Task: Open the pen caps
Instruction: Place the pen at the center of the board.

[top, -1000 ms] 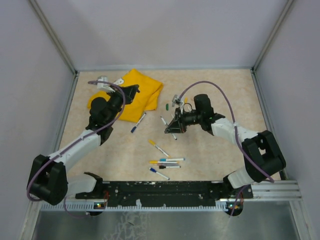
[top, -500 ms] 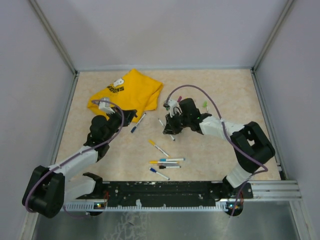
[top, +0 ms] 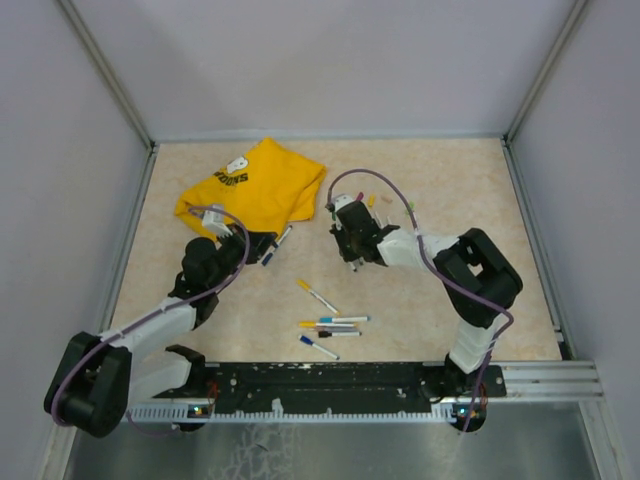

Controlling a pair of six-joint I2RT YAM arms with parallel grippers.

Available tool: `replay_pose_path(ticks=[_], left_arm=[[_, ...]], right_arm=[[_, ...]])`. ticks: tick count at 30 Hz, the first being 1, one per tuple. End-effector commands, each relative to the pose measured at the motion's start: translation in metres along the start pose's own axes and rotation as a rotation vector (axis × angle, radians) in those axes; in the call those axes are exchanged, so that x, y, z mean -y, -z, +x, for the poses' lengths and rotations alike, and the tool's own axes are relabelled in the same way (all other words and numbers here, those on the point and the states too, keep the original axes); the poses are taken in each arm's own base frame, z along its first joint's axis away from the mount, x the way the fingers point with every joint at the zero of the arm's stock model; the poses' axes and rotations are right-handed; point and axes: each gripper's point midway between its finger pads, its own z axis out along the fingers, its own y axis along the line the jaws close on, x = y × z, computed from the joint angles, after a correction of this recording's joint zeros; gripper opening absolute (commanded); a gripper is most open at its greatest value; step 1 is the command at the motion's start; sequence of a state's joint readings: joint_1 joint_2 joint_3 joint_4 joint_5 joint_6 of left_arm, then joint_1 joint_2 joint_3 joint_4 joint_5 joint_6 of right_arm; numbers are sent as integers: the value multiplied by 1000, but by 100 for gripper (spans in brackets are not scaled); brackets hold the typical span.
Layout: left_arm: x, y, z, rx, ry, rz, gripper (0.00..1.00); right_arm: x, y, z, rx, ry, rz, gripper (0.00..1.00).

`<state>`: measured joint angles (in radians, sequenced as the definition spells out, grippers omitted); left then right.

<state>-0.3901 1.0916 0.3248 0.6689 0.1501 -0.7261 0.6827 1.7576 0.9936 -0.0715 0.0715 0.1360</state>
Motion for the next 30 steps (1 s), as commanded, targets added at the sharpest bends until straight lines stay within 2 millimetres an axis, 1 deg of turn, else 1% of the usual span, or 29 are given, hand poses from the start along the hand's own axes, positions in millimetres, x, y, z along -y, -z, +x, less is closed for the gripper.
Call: replay_pose_path(ticks=[1, 14, 17, 30], left_arm=[[8, 5, -4, 15, 8, 35, 0], [7, 8, 1, 1, 28, 39, 0], [7, 8, 0, 4, 29, 38, 0], [9, 9, 2, -5, 33, 45, 0]], right_arm=[[9, -1, -24, 49, -20, 90, 0], [7, -9, -14, -11, -1, 80, 1], [7, -9, -14, -11, 0, 78, 7], [4, -6, -17, -8, 16, 60, 17]])
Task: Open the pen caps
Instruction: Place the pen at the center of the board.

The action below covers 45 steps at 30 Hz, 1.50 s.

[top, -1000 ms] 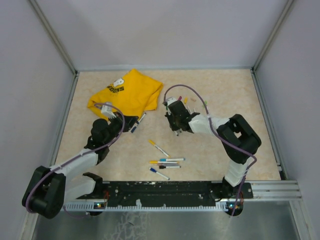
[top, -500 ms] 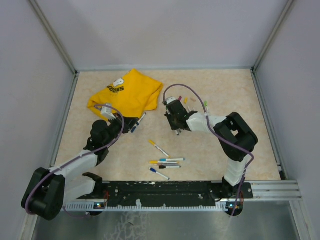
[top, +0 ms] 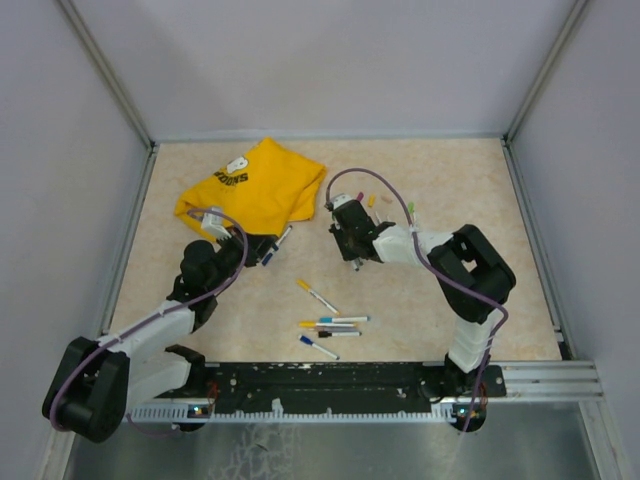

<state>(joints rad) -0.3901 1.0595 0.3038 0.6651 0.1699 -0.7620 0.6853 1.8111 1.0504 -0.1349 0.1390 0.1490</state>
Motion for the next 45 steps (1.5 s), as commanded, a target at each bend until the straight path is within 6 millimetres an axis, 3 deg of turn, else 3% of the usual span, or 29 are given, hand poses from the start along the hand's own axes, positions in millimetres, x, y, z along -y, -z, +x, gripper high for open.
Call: replay_pose_path(ticks=[1, 16, 29, 36, 45], left_arm=[[5, 3, -1, 3, 0, 26, 0], [8, 3, -2, -2, -5, 37, 0], [18, -4, 4, -56, -23, 94, 0], [27, -18, 15, -137, -58, 157, 0], [10, -50, 37, -226, -174, 6, 0]], right_arm=[[-6, 5, -22, 47, 23, -14, 17], [-10, 26, -41, 105, 42, -55, 25], [-15, 70, -66, 206, 131, -120, 26], [-14, 91, -70, 238, 204, -206, 28], [-9, 125, -67, 270, 238, -445, 28]])
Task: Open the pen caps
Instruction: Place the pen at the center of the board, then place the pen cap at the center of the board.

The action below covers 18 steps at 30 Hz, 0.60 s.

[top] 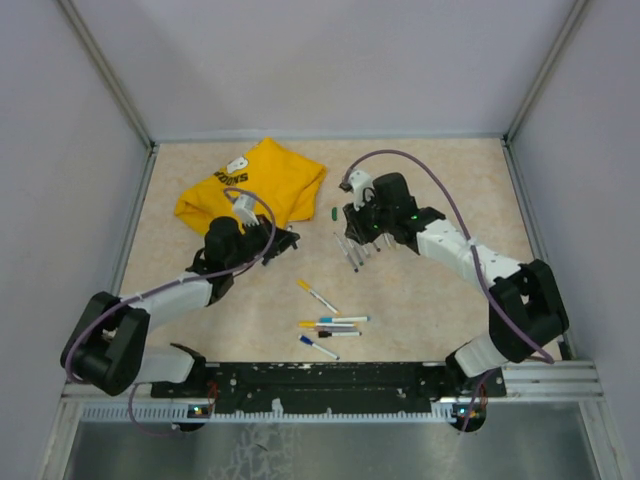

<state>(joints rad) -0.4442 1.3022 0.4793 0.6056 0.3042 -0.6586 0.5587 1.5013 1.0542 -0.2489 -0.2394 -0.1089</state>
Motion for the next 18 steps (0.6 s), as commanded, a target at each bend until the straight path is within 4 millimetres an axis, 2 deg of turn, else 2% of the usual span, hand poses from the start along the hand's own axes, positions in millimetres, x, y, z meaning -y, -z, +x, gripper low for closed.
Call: replay_pose_path(ticks=[1, 6, 10, 18], left_arm=[[-2, -17, -2, -19, -98, -72, 0], [-10, -38, -1, -60, -115, -163, 0], [-25, -54, 5, -118, -101, -274, 0], [-32, -73, -1, -123, -123, -317, 0]], right_arm=[[-17, 28, -16, 86, 61, -164, 28], [-12, 35, -18, 103, 58, -172, 28], [-8, 35, -16, 103, 51, -173, 28], [-3, 33, -13, 97, 43, -165, 28]])
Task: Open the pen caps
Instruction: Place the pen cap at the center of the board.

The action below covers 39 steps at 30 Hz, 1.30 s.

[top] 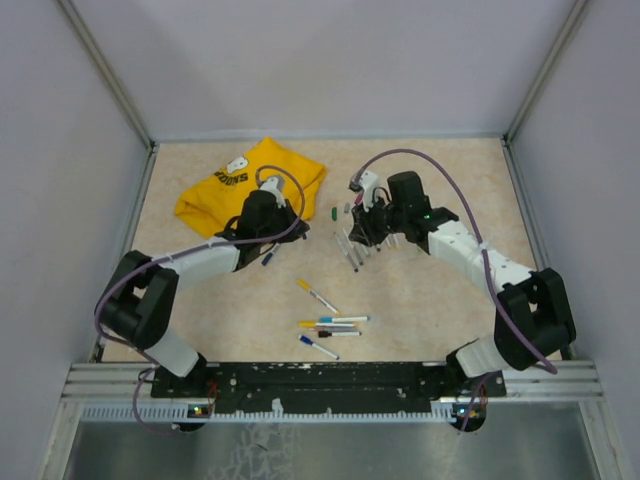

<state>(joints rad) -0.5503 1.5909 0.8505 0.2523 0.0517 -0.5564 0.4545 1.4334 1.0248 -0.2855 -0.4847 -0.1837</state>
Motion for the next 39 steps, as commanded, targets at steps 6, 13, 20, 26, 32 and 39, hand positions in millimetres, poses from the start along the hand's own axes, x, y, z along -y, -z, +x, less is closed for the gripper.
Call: replay_pose_path(ticks=[6, 13, 20, 26, 32, 39], left_arm=[[-1, -20, -9, -21, -38, -45, 0], [1, -34, -12, -41, -36, -57, 0], [-1, -46, -10, -60, -42, -66, 0], [-2, -59, -16, -63, -44, -92, 0], [-5, -74, -15, -98, -50, -117, 0], [-2, -93, -4, -160, -59, -92, 1]], right_arm=[[0, 7, -12, 44, 36, -4, 28], [4, 9, -12, 46, 31, 5, 28], [4, 9, -12, 46, 28, 4, 28], [5, 9, -11, 45, 27, 3, 28], [5, 10, -12, 48, 28, 6, 28], [5, 10, -12, 49, 27, 7, 28]])
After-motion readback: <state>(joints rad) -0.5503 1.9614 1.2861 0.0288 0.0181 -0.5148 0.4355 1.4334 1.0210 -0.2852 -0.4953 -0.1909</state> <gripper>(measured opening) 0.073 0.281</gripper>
